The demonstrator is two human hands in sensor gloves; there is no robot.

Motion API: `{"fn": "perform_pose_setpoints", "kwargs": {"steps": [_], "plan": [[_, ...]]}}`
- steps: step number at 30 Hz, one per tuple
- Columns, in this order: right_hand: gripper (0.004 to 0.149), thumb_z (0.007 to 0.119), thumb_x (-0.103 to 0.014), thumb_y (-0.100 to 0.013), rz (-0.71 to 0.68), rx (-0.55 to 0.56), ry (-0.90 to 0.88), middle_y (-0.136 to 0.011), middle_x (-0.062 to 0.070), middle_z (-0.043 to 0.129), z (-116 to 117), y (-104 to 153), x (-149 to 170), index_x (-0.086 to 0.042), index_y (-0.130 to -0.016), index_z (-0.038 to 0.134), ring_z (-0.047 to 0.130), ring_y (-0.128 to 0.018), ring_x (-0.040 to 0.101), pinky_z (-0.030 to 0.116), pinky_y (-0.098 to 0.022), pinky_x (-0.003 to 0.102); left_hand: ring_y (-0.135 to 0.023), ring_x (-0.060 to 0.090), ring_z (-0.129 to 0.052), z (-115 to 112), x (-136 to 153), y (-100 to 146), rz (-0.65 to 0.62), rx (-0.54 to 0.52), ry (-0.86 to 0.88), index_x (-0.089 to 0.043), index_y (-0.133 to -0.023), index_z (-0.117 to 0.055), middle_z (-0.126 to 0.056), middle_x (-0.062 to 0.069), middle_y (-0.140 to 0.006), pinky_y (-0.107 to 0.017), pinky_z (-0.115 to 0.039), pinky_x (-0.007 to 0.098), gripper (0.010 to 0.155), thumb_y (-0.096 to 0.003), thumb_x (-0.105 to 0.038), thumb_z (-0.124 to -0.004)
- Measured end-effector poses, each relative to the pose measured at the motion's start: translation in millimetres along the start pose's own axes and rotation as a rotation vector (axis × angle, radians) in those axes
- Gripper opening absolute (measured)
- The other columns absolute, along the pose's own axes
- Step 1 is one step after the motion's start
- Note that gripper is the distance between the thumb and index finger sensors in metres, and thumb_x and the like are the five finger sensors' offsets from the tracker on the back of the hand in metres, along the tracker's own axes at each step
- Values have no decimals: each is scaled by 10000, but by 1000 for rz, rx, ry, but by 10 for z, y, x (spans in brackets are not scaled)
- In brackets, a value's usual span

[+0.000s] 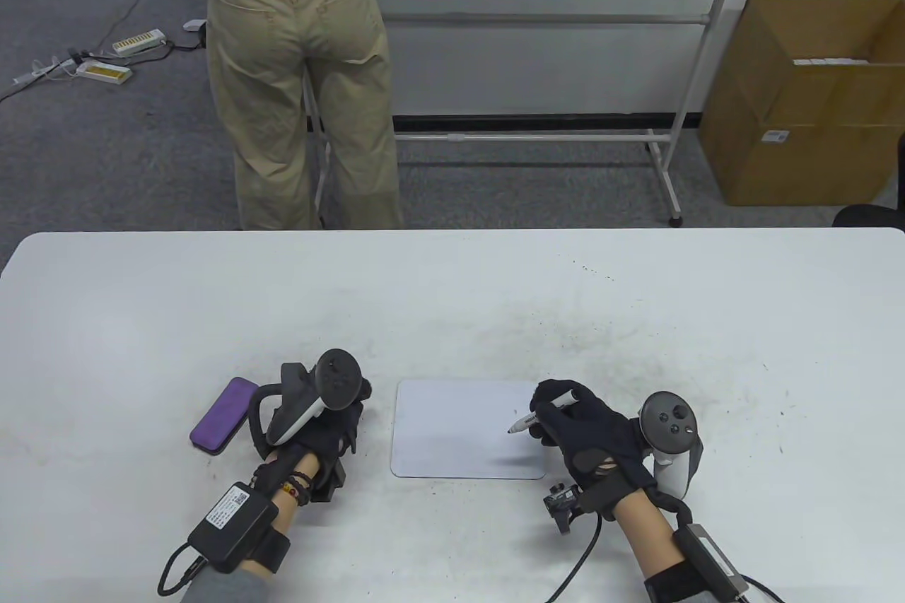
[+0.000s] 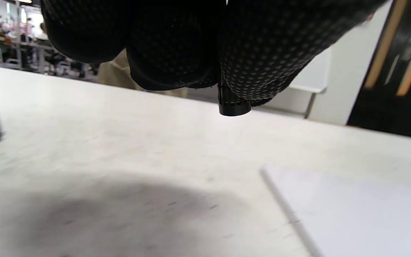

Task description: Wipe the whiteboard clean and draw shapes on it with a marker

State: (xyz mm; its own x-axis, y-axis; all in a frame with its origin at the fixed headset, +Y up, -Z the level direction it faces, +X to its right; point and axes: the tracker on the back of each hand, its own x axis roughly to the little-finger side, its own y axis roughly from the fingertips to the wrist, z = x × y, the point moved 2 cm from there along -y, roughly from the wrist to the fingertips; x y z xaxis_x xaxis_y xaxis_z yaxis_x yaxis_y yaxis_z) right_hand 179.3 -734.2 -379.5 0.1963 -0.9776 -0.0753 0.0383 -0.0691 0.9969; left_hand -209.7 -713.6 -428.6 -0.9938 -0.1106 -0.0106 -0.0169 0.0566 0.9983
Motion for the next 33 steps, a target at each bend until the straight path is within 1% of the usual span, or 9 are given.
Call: {"fn": "perform_pose_setpoints", "kwargs": {"steps": [2,9,16,21,23,26,28,30,33], "plan": [[483,884,-398,-369,-1,-4,14,-800,90,912,6,-1,3,-232,-822,856,1078,-555,258,924,-393,348,-537,150,-984,-80,60,-39,20,34,-53,-324,-784,-899,-902,29,-819,-467,-862,424,423,-362,-296,-894],[486,885,-399,-369,-5,-16,37,-803,91,912,28,-3,9,-233,-825,853,1077,-562,259,923,-397,351,-535,139,-1008,-221,85,-86,51,46,-238,-326,-795,-898,-925,21,-817,-481,-872,429,445,-352,-288,-915],[489,885,-401,-370,-4,-24,46,-806,91,910,47,1,8,-231,-827,851,1077,-567,259,921,-401,354,-527,129,-1045,-347,66,-115,39,71,-276,-325,-822,-888,-960,17,-789,-493,-886,440,485,-341,-294,-934],[491,885,-402,-369,-4,-23,47,-808,91,909,52,1,10,-229,-828,852,1076,-569,259,921,-403,355,-523,126,-1046,-349,60,-104,40,36,-311,-322,-830,-882,-958,18,-783,-498,-889,440,496,-338,-295,-929],[489,885,-402,-370,-5,-24,49,-808,92,910,52,1,10,-231,-827,853,1075,-570,258,921,-403,356,-543,129,-1039,-358,52,-106,39,52,-322,-328,-854,-861,-947,11,-800,-514,-878,447,512,-347,-297,-918],[489,889,-401,-368,-10,-20,48,-807,91,910,38,1,-4,-231,-826,854,1077,-569,259,920,-403,358,-720,183,-966,-306,76,-93,55,99,-320,-347,-944,-760,-838,20,-938,-597,-804,495,611,-351,-367,-906],[491,903,-403,-361,-18,-17,45,-804,90,915,23,4,-24,-230,-819,861,1079,-568,261,923,-401,357,-797,205,-909,-191,91,-52,72,88,-304,-346,-969,-725,-767,32,-1000,-626,-771,501,632,-359,-398,-881],[495,945,-410,-339,-39,-43,58,-795,87,931,43,-3,-26,-229,-795,881,1093,-559,260,936,-392,351,-822,222,-889,-52,57,11,65,42,-226,-326,-981,-712,-740,48,-1020,-626,-764,503,644,-361,-412,-867],[487,968,-407,-330,-50,-59,108,-796,84,936,91,0,-36,-229,-777,892,1099,-568,262,948,-388,348,-872,245,-857,60,-41,99,13,42,-162,-326,-992,-697,-702,59,-1057,-636,-754,506,646,-373,-425,-848]]}}
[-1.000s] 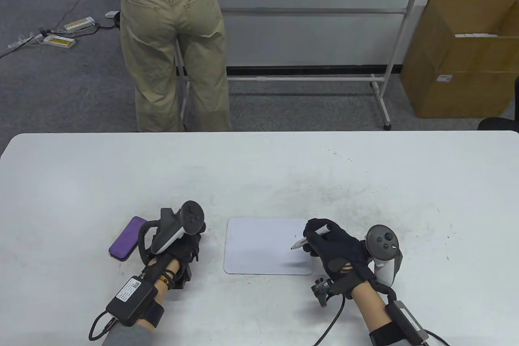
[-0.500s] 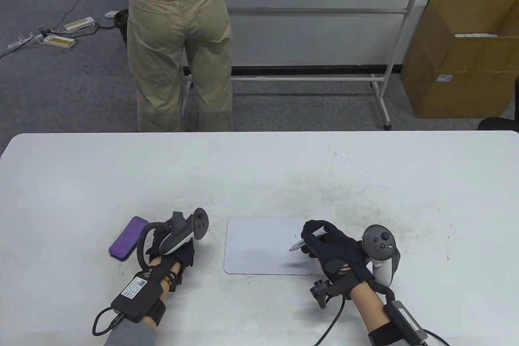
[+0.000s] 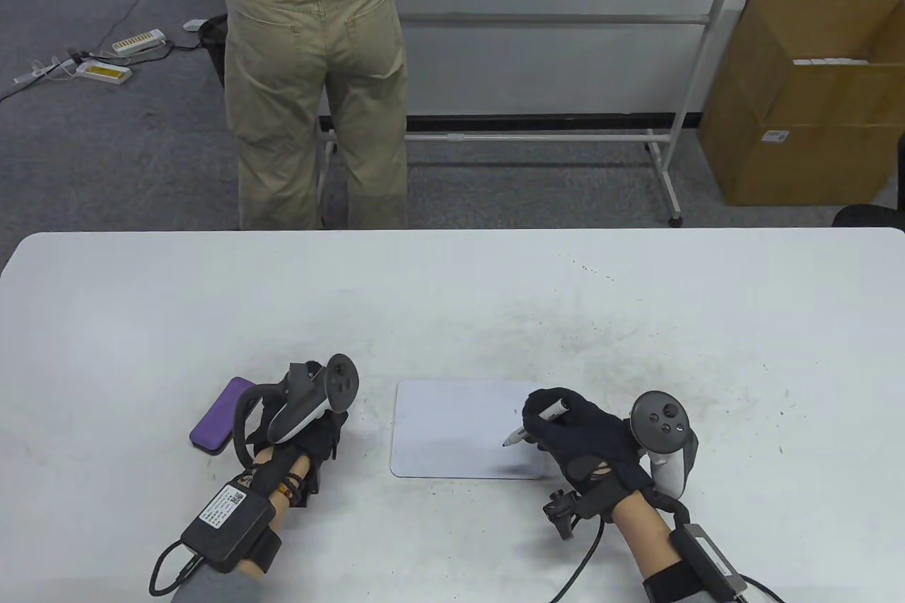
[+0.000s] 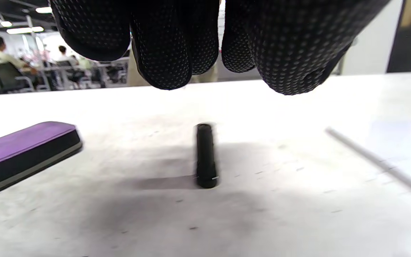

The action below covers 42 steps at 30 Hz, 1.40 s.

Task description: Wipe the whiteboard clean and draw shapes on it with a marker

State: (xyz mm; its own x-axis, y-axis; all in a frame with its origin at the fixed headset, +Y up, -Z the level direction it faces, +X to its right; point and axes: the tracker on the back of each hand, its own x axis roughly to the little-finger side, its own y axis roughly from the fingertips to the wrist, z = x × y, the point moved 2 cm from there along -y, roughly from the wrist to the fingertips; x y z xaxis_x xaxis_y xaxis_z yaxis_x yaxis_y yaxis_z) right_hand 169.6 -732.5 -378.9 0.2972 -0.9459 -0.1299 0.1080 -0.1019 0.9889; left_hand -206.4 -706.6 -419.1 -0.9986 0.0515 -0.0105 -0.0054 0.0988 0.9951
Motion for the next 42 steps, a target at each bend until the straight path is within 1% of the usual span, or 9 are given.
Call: {"fn": "perform_pose_setpoints", "kwargs": {"steps": [4,7,9,11,16,18,21,31,42], "plan": [[471,981,-408,-320,-47,21,33,-757,81,961,46,9,-127,-247,-757,912,1110,-491,236,948,-343,322,-875,242,-862,106,-59,129,-83,-7,56,-325,-988,-705,-715,52,-1055,-633,-762,497,632,-378,-433,-831],[464,982,-391,-322,-58,29,47,-759,83,960,103,-6,-237,-249,-759,914,1109,-487,237,947,-340,320,-875,247,-866,129,-110,240,-161,-42,129,-317,-977,-724,-728,48,-1050,-624,-770,494,613,-381,-423,-827],[457,988,-381,-322,-65,10,81,-759,82,961,179,-38,-301,-256,-755,916,1110,-480,243,949,-335,320,-887,245,-868,81,-193,329,-210,-54,145,-318,-973,-726,-732,40,-1052,-630,-772,497,615,-375,-425,-826],[465,1009,-368,-302,-74,2,141,-745,77,972,269,-88,-362,-256,-746,923,1120,-424,216,958,-297,294,-899,242,-869,-1,-301,392,-263,-43,125,-315,-971,-728,-734,37,-1057,-635,-775,497,616,-374,-428,-824],[459,1029,-351,-294,-53,-14,164,-744,78,977,533,-267,-409,-257,-733,933,1142,-435,229,986,-296,298,-966,246,-832,-210,-478,451,-337,6,146,-292,-985,-703,-697,24,-1094,-679,-747,520,632,-377,-425,-813],[459,1027,-355,-296,-37,-27,181,-750,77,975,637,-339,-393,-258,-735,932,1148,-453,235,995,-307,302,-983,234,-825,-293,-533,473,-362,34,99,-303,-983,-705,-688,11,-1103,-691,-739,522,624,-380,-423,-808],[457,1023,-355,-301,-16,-33,185,-754,81,972,790,-445,-358,-253,-737,932,1150,-465,246,998,-316,310,-1003,222,-808,-374,-595,488,-383,54,23,-308,-986,-698,-674,2,-1115,-706,-729,520,626,-380,-429,-798],[449,1019,-344,-303,28,-92,305,-756,87,970,1215,-641,-209,-249,-733,930,1151,-479,245,1000,-324,308,-1041,230,-752,-512,-618,466,-411,168,4,-319,-977,-713,-671,-26,-1125,-740,-654,575,588,-399,-405,-778],[443,1008,-335,-310,56,-124,334,-760,94,967,1393,-742,-108,-249,-737,925,1149,-487,252,996,-333,322,-1058,231,-699,-560,-631,449,-420,209,-31,-329,-966,-705,-630,-54,-1128,-749,-646,547,563,-408,-373,-763]]}}
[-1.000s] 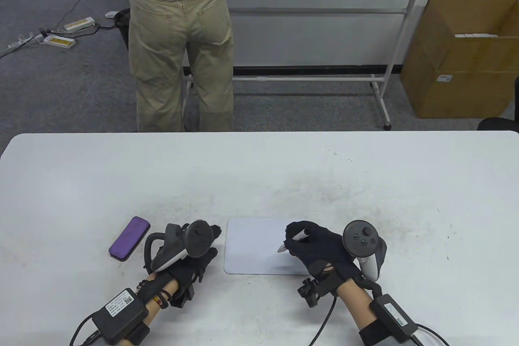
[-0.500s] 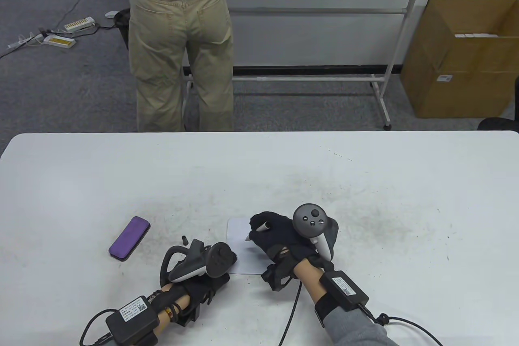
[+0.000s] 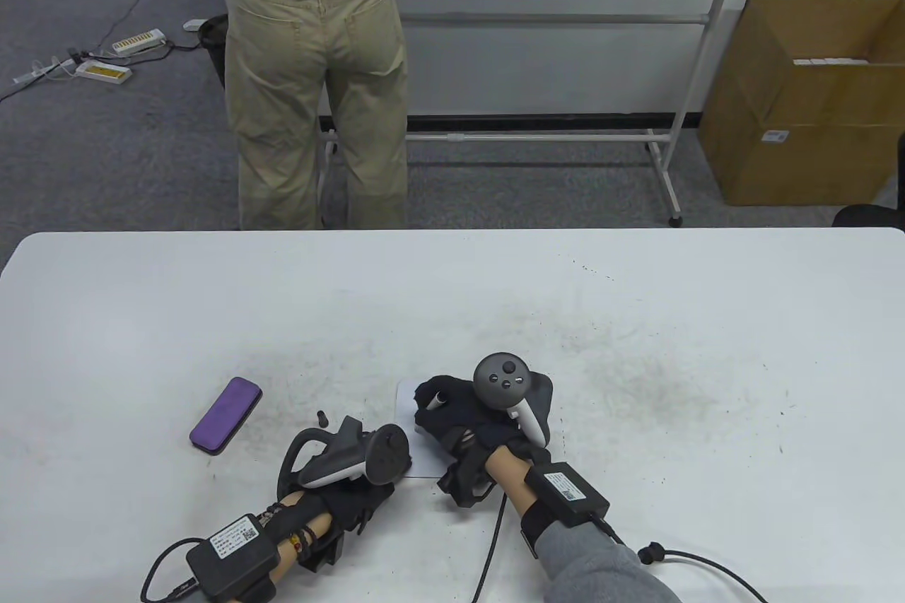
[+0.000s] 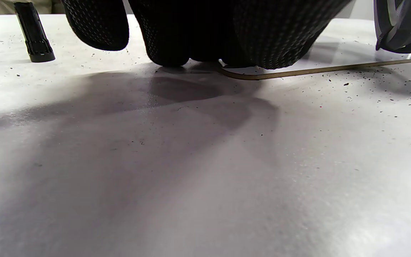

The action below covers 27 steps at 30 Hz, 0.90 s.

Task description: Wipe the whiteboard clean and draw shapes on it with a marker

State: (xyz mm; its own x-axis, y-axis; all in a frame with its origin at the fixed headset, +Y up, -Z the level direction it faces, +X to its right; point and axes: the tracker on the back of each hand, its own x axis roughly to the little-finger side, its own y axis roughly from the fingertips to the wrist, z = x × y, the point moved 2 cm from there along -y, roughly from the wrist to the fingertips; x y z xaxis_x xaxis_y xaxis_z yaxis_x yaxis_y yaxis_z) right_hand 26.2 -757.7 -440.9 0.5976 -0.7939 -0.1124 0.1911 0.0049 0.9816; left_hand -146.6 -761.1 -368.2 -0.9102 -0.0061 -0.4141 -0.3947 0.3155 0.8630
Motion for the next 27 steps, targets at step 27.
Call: {"fn": "perform_pose_setpoints", "kwargs": {"steps": [27], "plan": [[434,982,-346,-319,117,100,56,-750,102,966,-92,368,16,-237,-735,922,1147,-488,263,996,-335,327,-1067,212,-681,1,34,-20,-5,29,12,-348,-965,-696,-611,-70,-1132,-749,-645,542,560,-409,-374,-764]]}}
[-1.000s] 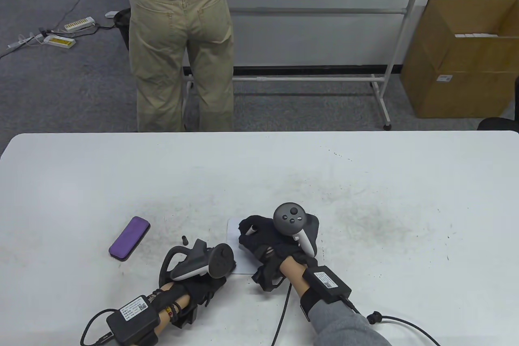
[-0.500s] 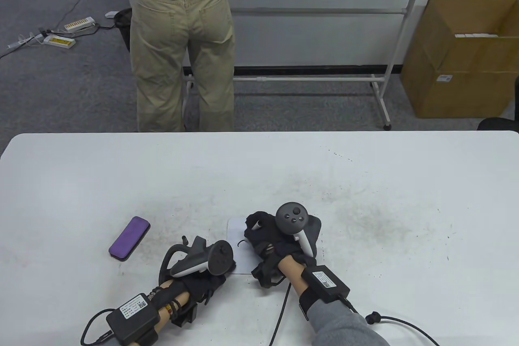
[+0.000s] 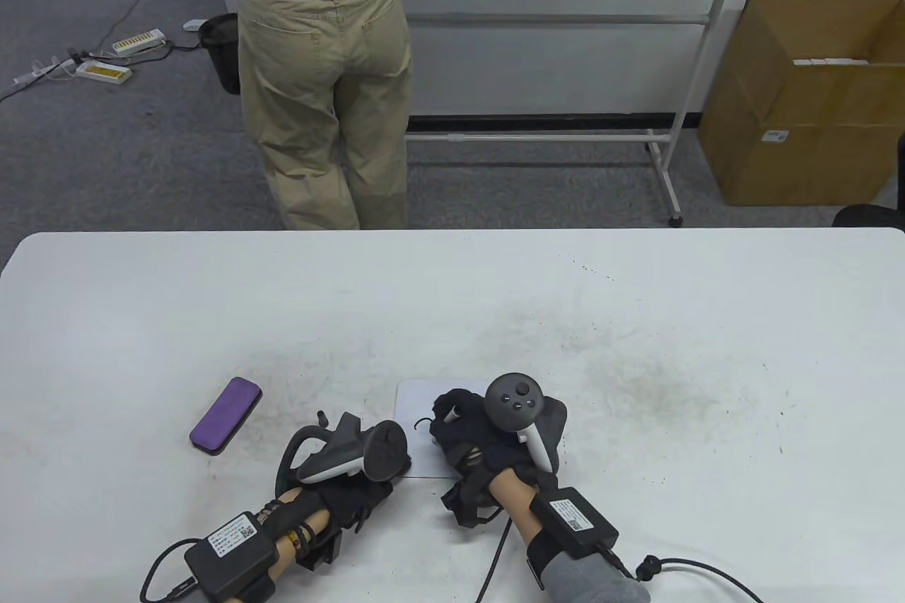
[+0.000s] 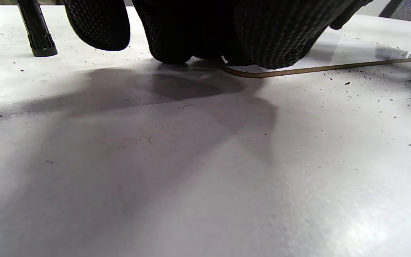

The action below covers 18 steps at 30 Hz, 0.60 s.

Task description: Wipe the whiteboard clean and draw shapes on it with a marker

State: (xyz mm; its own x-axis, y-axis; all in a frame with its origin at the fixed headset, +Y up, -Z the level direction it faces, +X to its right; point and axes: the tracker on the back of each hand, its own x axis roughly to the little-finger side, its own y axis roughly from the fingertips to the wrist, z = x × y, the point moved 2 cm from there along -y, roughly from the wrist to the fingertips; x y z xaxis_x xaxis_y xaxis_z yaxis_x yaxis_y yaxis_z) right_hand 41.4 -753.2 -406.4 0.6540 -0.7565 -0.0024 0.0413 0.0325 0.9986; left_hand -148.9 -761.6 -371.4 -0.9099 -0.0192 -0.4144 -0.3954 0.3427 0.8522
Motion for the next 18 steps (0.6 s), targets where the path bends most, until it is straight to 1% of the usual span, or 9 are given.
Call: {"fn": "perform_pose_setpoints", "kwargs": {"steps": [7,11,13,16,18], "plan": [[435,986,-335,-317,4,-8,-30,-760,102,964,157,-5,-102,-247,-738,922,1148,-504,262,999,-346,325,-1073,205,-666,-6,18,4,-6,14,8,-358,-967,-688,-593,-80,-1140,-751,-640,544,562,-409,-377,-760],[436,986,-327,-316,12,20,-32,-764,108,963,200,-48,-140,-246,-740,923,1148,-509,266,998,-350,329,-1075,202,-666,-6,22,5,-6,15,5,-363,-965,-688,-592,-83,-1141,-752,-639,547,565,-404,-375,-761],[437,986,-327,-316,13,49,-26,-764,108,962,194,-78,-140,-245,-741,922,1149,-507,268,999,-348,330,-1075,200,-667,-6,25,4,-6,16,5,-363,-964,-688,-592,-83,-1141,-752,-639,547,565,-404,-377,-760],[439,989,-324,-315,24,62,-23,-763,112,963,160,-115,-130,-236,-740,926,1150,-504,273,999,-346,334,-1075,201,-668,-6,28,4,-7,16,4,-362,-965,-689,-592,-82,-1142,-753,-637,549,565,-404,-377,-760],[443,991,-329,-314,14,95,-33,-761,108,965,39,-141,-102,-239,-742,924,1153,-503,268,1002,-344,330,-1074,201,-667,-7,30,4,-10,15,5,-363,-964,-689,-594,-84,-1141,-753,-636,550,565,-404,-378,-760]]}}
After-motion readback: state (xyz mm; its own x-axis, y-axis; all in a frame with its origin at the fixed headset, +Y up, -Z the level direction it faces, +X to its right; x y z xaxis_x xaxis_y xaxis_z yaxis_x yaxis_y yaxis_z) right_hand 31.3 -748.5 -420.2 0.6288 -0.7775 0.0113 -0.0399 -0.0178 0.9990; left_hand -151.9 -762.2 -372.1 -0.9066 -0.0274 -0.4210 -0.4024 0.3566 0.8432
